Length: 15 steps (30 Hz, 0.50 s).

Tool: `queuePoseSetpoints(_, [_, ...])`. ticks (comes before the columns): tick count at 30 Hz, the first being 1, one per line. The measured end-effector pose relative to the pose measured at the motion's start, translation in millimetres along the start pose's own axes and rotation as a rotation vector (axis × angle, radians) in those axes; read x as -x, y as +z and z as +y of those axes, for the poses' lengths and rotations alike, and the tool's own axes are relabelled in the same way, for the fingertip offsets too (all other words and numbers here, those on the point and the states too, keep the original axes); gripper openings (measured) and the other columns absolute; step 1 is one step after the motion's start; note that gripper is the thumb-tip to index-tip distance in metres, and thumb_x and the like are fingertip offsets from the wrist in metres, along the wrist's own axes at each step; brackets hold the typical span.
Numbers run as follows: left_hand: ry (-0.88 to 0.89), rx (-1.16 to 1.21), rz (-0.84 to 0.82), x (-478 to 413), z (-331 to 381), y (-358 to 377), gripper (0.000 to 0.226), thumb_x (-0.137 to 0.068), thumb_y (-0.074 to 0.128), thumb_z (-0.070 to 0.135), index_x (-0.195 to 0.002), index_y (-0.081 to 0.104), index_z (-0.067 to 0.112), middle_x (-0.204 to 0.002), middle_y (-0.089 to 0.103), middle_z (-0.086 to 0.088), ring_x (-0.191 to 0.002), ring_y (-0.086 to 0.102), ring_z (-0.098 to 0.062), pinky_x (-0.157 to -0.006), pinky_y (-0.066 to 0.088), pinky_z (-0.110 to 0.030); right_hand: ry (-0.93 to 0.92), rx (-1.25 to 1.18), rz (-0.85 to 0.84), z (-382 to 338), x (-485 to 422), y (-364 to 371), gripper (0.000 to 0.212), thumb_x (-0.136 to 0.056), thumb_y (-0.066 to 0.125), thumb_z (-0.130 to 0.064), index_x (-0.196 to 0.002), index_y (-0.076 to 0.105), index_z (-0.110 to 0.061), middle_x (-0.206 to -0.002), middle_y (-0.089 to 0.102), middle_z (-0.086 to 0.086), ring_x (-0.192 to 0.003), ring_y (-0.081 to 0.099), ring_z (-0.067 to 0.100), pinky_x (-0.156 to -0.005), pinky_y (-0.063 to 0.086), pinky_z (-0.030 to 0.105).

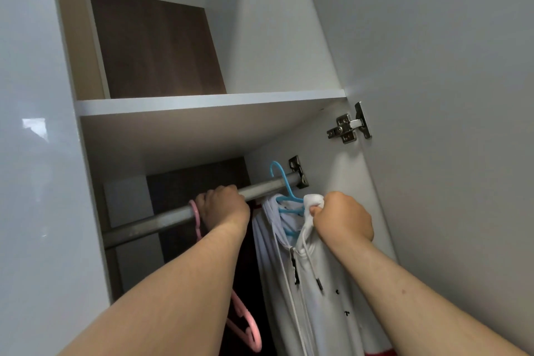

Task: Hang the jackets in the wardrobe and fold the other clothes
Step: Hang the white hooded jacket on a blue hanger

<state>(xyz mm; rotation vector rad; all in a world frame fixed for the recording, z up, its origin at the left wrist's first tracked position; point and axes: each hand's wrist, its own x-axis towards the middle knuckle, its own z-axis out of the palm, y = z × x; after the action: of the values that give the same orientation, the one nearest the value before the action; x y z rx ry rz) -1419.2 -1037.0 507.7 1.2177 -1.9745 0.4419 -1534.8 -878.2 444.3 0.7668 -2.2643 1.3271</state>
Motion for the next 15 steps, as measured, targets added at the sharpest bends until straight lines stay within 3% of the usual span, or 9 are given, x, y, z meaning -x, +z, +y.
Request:
queuePoseSetpoints(4, [-0.004,-0.001,0.017,-3,0,4,0.020,-0.095,0.049,0.032,-0.103,0.066,0.027,-0.092,0.062,-0.001,-0.100,0.056,-0.025,-0.094,0.033,-0.042,-0.020,0.050,-0.022,3,-5,7,0.020,-0.093,0.060,-0.036,-0.095,0.064,-0.016,-0.101,0.069,0.008,-0.092,0.064,0.032,-0.066,0.036,0.029])
queuePoseSetpoints(8, [-0.025,-0.023,0.025,-2,1,7,0.015,-0.093,0.053,0.032,-0.101,0.065,0.028,-0.068,0.036,0.002,-0.096,0.054,-0.026,-0.092,0.033,-0.043,-0.032,0.081,-0.037,11,1,14,0.022,-0.094,0.059,-0.037,-0.097,0.065,-0.017,-0.101,0.070,0.007,-0.092,0.065,0.031,-0.066,0.037,0.029])
queuePoseSetpoints(11, [-0.038,-0.017,0.030,-2,1,6,0.015,-0.093,0.055,0.032,-0.101,0.066,0.028,-0.072,0.044,0.000,-0.098,0.054,-0.027,-0.093,0.033,-0.043,-0.043,0.080,-0.045,12,3,17,0.021,-0.094,0.059,-0.037,-0.095,0.064,-0.016,-0.100,0.069,0.008,-0.091,0.064,0.031,-0.066,0.036,0.029])
queuePoseSetpoints(15, [-0.008,-0.037,-0.002,-6,0,8,0.016,-0.094,0.055,0.031,-0.104,0.066,0.026,-0.067,0.034,0.000,-0.091,0.052,-0.026,-0.089,0.035,-0.042,-0.046,0.107,-0.082,9,1,16,0.025,-0.093,0.061,-0.038,-0.097,0.064,-0.014,-0.103,0.069,0.009,-0.095,0.065,0.031,-0.066,0.036,0.029])
